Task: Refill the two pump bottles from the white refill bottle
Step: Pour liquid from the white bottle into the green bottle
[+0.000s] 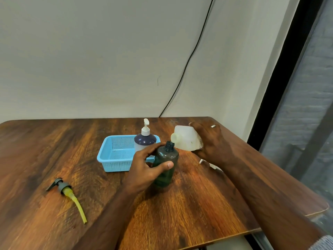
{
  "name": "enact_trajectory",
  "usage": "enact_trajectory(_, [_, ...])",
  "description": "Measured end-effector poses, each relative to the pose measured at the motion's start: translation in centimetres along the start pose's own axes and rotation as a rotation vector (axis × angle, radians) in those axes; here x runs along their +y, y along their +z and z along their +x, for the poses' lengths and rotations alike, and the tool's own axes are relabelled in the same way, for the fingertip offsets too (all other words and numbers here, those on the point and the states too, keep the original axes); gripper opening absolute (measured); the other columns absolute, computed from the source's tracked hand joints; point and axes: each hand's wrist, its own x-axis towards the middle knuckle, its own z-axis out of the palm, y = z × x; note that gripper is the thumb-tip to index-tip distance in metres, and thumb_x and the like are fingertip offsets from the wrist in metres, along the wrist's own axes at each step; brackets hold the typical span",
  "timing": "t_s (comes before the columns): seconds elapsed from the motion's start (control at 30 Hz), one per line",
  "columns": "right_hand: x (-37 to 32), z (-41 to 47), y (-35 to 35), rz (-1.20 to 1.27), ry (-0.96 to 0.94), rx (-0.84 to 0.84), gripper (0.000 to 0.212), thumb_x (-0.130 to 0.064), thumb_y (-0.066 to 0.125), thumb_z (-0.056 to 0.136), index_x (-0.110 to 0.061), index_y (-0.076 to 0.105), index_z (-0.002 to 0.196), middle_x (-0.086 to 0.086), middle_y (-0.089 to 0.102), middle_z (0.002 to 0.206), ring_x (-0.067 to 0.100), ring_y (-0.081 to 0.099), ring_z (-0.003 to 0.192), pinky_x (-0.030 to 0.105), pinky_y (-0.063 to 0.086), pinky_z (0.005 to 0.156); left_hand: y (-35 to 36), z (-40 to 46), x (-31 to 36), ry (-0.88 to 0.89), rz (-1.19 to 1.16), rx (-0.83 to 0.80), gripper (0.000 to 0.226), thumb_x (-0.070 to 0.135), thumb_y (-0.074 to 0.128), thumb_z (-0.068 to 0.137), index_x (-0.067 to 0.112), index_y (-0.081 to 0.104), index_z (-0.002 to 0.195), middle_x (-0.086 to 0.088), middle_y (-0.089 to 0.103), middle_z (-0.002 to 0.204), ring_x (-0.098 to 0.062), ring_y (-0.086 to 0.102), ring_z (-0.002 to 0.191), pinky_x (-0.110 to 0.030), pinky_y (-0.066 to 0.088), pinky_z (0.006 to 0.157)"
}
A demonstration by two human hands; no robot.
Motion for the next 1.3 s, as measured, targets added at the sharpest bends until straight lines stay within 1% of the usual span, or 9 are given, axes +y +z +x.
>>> enact_trajectory(0.1, [-0.06, 0.03, 0.01, 0.003, -0.008, 0.013, 0.074, -0.043, 0.078, 0.067, -0.017, 0.043, 0.128, 0.016, 0.062, 0.122, 0.026, 0.05, 0.113, 0.046, 0.039, 0.094, 0.01, -0.02, 0.04, -0.007, 0.006, 0.0, 0.05, 0.023, 0.084, 0.074, 0.047, 0.059, 0.109, 0.026, 0.063, 0.111, 0.016, 0.054, 0.107, -0.003, 0.046, 0.072])
enact_trajectory(0.23, [0.04, 0.07, 0.07, -0.004, -0.005, 0.01, 0.076, -0.044, 0.08, 0.067, -0.018, 0.044, 0.128, 0.015, 0.062, 0.123, 0.029, 0.051, 0.114, 0.051, 0.043, 0.096, -0.07, 0.02, 0.05, -0.012, -0.001, -0.003, 0.049, 0.024, 0.084, 0.074, 0.047, 0.059, 0.109, 0.024, 0.064, 0.112, 0.014, 0.055, 0.109, -0.006, 0.047, 0.073])
enact_trajectory(0.33, [-0.08, 0.16, -0.04, -0.002, 0.001, 0.004, 0.076, -0.046, 0.078, 0.067, -0.019, 0.043, 0.129, 0.016, 0.062, 0.123, 0.033, 0.056, 0.112, 0.051, 0.042, 0.096, -0.07, 0.05, 0.06, -0.02, -0.012, -0.01, 0.051, 0.034, 0.083, 0.07, 0.044, 0.059, 0.114, 0.021, 0.065, 0.115, 0.009, 0.056, 0.111, -0.008, 0.048, 0.076])
enact_trajectory(0.47, [-0.17, 0.23, -0.16, -0.001, -0.001, 0.008, 0.076, -0.046, 0.077, 0.067, -0.018, 0.044, 0.129, 0.016, 0.062, 0.123, 0.027, 0.048, 0.113, 0.051, 0.044, 0.094, -0.02, 0.04, -0.08, -0.029, -0.022, -0.01, 0.06, 0.043, 0.08, 0.064, 0.039, 0.059, 0.12, 0.016, 0.065, 0.12, 0.0, 0.057, 0.115, -0.014, 0.047, 0.082])
enact_trajectory(0.7, [-0.28, 0.39, -0.35, -0.008, -0.009, 0.001, 0.076, -0.045, 0.079, 0.065, -0.018, 0.044, 0.128, 0.017, 0.062, 0.121, 0.036, 0.059, 0.109, 0.055, 0.048, 0.092, -0.01, 0.02, -0.05, -0.047, -0.016, -0.005, 0.058, 0.045, 0.08, 0.063, 0.043, 0.059, 0.117, 0.018, 0.064, 0.119, 0.0, 0.056, 0.114, -0.014, 0.045, 0.081])
enact_trajectory(0.8, [-0.42, 0.45, -0.42, -0.015, -0.017, 0.006, 0.076, -0.044, 0.079, 0.065, -0.018, 0.045, 0.127, 0.018, 0.063, 0.12, 0.038, 0.061, 0.107, 0.054, 0.048, 0.091, -0.06, 0.04, -0.11, -0.046, -0.013, -0.007, 0.054, 0.039, 0.082, 0.068, 0.044, 0.059, 0.116, 0.019, 0.064, 0.119, 0.001, 0.057, 0.114, -0.013, 0.046, 0.082])
enact_trajectory(0.9, [-0.36, 0.56, -0.37, -0.019, -0.019, 0.003, 0.076, -0.045, 0.079, 0.065, -0.018, 0.044, 0.127, 0.018, 0.063, 0.12, 0.037, 0.06, 0.108, 0.055, 0.049, 0.091, -0.11, 0.04, -0.07, -0.04, -0.012, -0.011, 0.05, 0.033, 0.083, 0.071, 0.045, 0.059, 0.113, 0.021, 0.064, 0.117, 0.006, 0.056, 0.112, -0.01, 0.046, 0.08])
enact_trajectory(0.97, [-0.24, 0.57, -0.36, -0.021, -0.025, -0.001, 0.076, -0.045, 0.079, 0.066, -0.017, 0.045, 0.128, 0.018, 0.062, 0.12, 0.035, 0.059, 0.109, 0.056, 0.05, 0.089, -0.15, 0.03, -0.06, -0.035, -0.011, -0.016, 0.05, 0.032, 0.083, 0.072, 0.046, 0.059, 0.113, 0.021, 0.064, 0.118, 0.004, 0.056, 0.114, -0.01, 0.046, 0.079])
enact_trajectory(1.3, [-0.03, 0.65, -0.19, -0.021, -0.023, -0.007, 0.076, -0.046, 0.079, 0.067, -0.018, 0.044, 0.129, 0.015, 0.061, 0.122, 0.028, 0.051, 0.112, 0.055, 0.051, 0.09, -0.19, 0.02, -0.02, -0.046, -0.034, -0.014, 0.056, 0.045, 0.079, 0.064, 0.043, 0.059, 0.116, 0.016, 0.064, 0.121, -0.004, 0.056, 0.117, -0.017, 0.046, 0.084])
